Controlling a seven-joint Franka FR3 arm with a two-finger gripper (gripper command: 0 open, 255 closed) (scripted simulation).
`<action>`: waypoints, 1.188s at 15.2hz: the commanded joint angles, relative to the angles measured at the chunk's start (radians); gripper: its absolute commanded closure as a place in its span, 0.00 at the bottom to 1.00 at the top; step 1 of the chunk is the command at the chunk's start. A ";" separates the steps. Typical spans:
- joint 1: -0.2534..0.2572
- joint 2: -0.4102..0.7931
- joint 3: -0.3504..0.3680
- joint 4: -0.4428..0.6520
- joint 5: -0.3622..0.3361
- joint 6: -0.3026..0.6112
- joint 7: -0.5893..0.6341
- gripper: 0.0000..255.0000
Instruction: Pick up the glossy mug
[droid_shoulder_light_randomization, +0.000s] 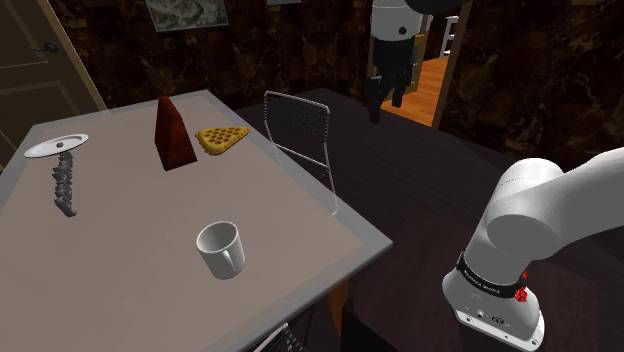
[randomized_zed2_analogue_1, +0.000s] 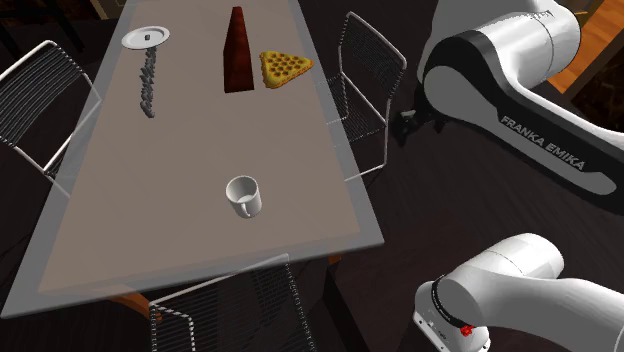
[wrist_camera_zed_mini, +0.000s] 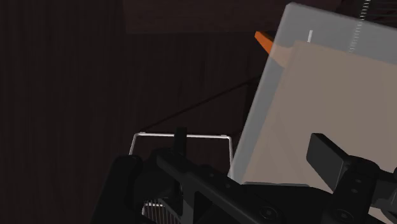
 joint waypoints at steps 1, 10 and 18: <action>0.000 0.000 0.000 0.000 0.000 0.000 0.000 0.00; 0.046 0.156 0.145 -0.023 0.118 0.180 0.177 0.00; 0.071 0.364 0.275 0.038 0.170 0.342 0.331 0.00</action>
